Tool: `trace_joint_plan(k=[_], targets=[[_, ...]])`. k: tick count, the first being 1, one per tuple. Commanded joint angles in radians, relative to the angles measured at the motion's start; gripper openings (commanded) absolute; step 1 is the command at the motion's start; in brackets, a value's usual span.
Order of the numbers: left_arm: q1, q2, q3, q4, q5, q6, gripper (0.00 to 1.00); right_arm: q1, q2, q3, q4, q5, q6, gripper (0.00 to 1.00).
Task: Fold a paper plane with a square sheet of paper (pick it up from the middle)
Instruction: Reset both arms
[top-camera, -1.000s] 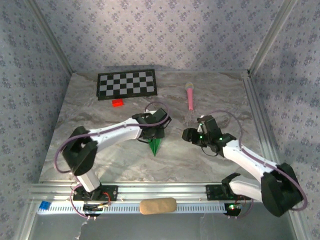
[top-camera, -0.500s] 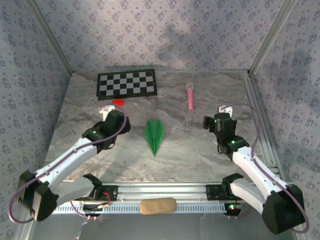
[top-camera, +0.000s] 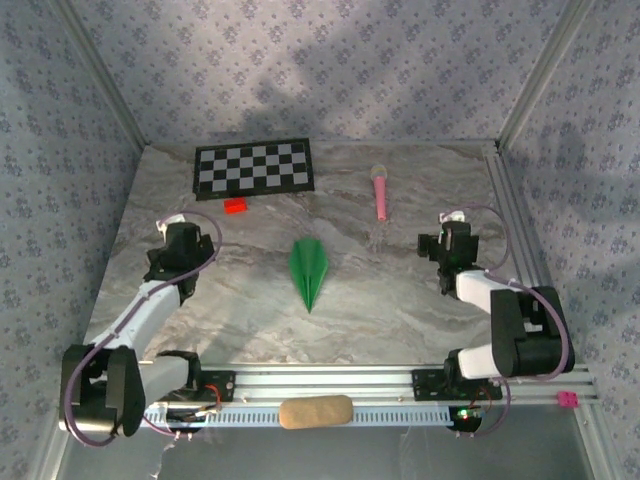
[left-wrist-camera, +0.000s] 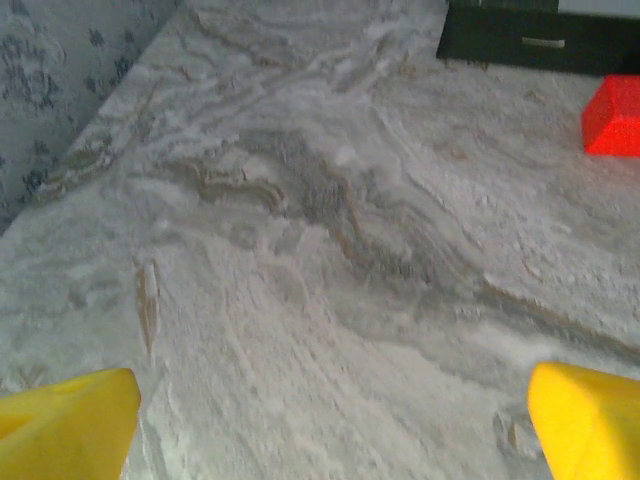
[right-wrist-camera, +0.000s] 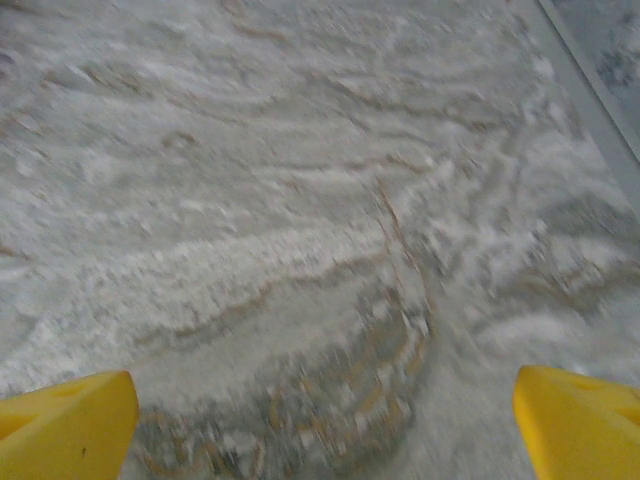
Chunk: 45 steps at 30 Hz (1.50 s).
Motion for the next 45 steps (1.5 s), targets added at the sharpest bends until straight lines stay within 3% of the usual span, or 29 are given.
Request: trace_joint_plan(k=[1,3,7,8,11,19,22,23,26,28,29,30,31,33,45], targets=[[0.014,0.052,-0.025,0.197,0.02,0.084,0.99,-0.031,0.048,0.002,0.185,-0.193,-0.081,0.96],[0.014,0.092,-0.045,0.28,0.023,0.111,0.99,-0.051,0.047,-0.014,0.206,-0.212,-0.063,0.95],[0.015,0.161,-0.095,0.463,0.061,0.142,0.99,-0.057,0.128,-0.141,0.53,-0.194,-0.047,0.95],[0.015,0.176,-0.102,0.494,0.076,0.155,0.99,-0.055,0.095,-0.112,0.423,-0.177,-0.046,0.97],[0.022,0.187,-0.117,0.571,0.131,0.181,0.99,-0.064,0.112,-0.071,0.362,-0.104,-0.002,1.0],[0.051,0.256,-0.113,0.693,0.3,0.247,0.99,-0.073,0.116,-0.072,0.373,-0.109,0.005,1.0],[0.057,0.296,-0.134,0.777,0.443,0.328,0.99,-0.076,0.117,-0.071,0.369,-0.116,0.007,1.0],[0.056,0.321,-0.16,0.862,0.447,0.336,1.0,-0.076,0.115,-0.071,0.368,-0.116,0.007,1.0],[0.103,0.356,-0.178,0.907,0.478,0.291,1.0,-0.076,0.115,-0.071,0.369,-0.119,0.007,1.0],[0.113,0.454,-0.184,1.056,0.426,0.254,1.0,-0.075,0.116,-0.07,0.369,-0.119,0.007,1.0],[0.13,0.41,-0.132,0.881,0.433,0.237,1.0,-0.075,0.115,-0.071,0.369,-0.118,0.006,1.0],[0.141,0.42,-0.104,0.835,0.418,0.216,1.0,-0.076,0.115,-0.071,0.368,-0.119,0.007,1.0],[0.141,0.437,-0.131,0.919,0.415,0.216,1.0,-0.077,0.115,-0.07,0.368,-0.121,0.007,1.0],[0.138,0.418,-0.117,0.856,0.383,0.208,0.99,-0.078,0.116,-0.069,0.368,-0.121,0.007,1.0],[0.115,0.423,-0.116,0.864,0.368,0.229,1.0,-0.071,0.115,-0.07,0.369,-0.114,0.001,1.0]])
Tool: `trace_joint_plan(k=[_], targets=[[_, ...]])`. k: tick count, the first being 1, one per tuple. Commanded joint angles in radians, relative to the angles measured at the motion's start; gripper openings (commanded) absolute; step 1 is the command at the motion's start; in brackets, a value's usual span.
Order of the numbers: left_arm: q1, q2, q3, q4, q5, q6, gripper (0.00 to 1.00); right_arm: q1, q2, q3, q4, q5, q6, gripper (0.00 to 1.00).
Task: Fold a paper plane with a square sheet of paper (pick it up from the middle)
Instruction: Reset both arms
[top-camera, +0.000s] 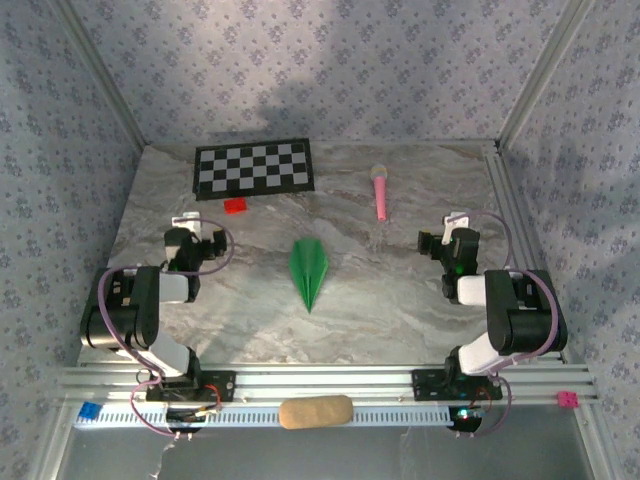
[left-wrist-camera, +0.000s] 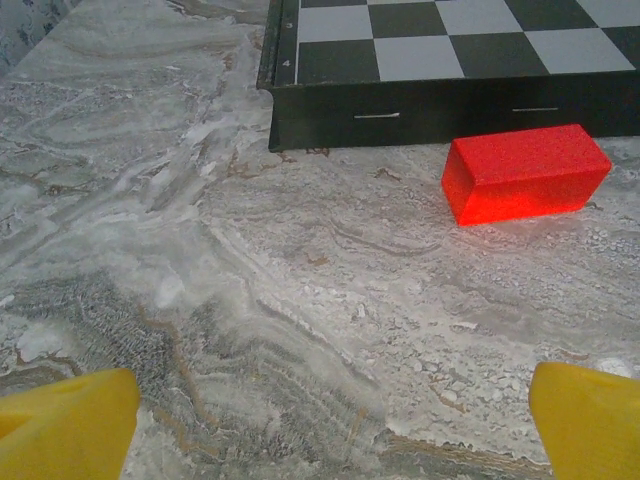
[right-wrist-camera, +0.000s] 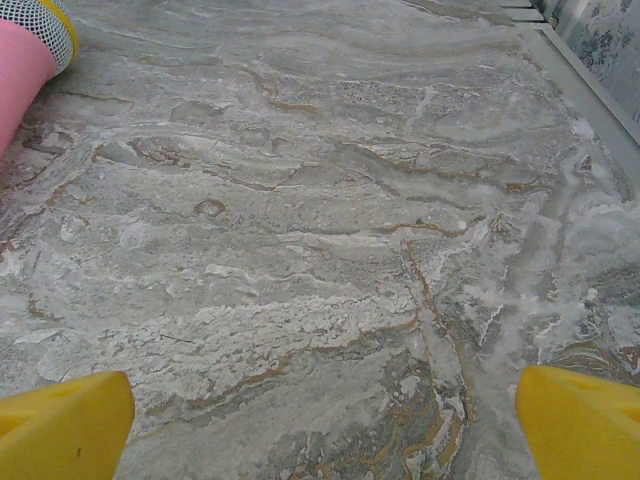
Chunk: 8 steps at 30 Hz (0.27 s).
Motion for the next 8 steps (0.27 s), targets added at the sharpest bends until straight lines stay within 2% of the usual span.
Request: trace_joint_plan(k=[1,8], targets=[[-0.002,-0.01,0.025,0.015,-0.001,0.0,1.0,-0.003,0.002,0.022,0.016,0.011,0.014,1.0],[-0.002,-0.01,0.025,0.016,-0.002,0.0,1.0,-0.002,0.001,0.022,0.017,0.009,0.015,1.0]])
